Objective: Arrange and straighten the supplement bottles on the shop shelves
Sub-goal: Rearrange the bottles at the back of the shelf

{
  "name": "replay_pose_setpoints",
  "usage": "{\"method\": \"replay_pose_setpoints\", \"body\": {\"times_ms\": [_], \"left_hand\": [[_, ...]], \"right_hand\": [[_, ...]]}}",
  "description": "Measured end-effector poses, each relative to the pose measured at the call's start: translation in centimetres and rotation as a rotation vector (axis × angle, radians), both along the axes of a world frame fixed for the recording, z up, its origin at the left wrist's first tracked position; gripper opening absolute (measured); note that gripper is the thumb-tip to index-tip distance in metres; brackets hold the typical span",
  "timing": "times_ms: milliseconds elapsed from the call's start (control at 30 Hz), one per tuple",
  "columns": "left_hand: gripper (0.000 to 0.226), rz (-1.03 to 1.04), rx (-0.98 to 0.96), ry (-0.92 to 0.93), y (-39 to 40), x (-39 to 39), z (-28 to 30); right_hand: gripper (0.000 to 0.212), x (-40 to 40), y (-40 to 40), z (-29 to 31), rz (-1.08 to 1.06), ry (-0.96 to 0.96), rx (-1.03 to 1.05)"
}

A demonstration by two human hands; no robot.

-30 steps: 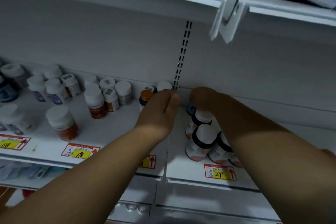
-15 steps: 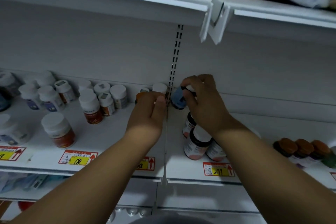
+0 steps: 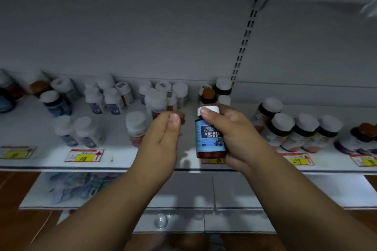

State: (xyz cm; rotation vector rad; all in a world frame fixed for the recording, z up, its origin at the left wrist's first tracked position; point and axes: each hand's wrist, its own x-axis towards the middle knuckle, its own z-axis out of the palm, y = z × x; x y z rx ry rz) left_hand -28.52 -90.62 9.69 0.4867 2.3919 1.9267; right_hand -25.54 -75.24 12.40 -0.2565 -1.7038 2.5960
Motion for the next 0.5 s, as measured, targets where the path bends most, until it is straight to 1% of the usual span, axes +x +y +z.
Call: {"method": "replay_pose_setpoints", "body": {"times_ms": [67, 100, 200, 333, 433, 500], "left_hand": [[0.044, 0.005, -0.039, 0.019, -2.8, 0.5, -0.2], [0.045, 0.023, -0.052, 0.013, -4.1, 0.8, -0.3], [0.051, 0.094, -0.107, -0.018, -8.0, 2.0, -0.4], [0.045, 0.262, -0.064, -0.055, -12.6, 4.1, -0.2], [0.047, 0.385, -0.048, -0.074, -16.0, 6.1, -0.1], [0.045, 0.431, -0.064, -0.086, -18.3, 7.3, -0.2]], "right_hand": [[0.027, -0.1, -3.2, -0.1, -0.015, 0.0, -0.025], [0.028, -0.2, -4.7, -0.1, -0.028, 0.009, -0.019], [0.017, -0.4, -8.8, -0.5, 0.002, 0.051, 0.042], [0.01, -1.0, -13.9, -1.6, 0.113, 0.076, 0.146], [0.015, -1.2, -17.6, -2.0, 0.206, 0.101, 0.173], [0.011, -0.8, -20.1, -2.3, 0.266, 0.108, 0.164]]}}
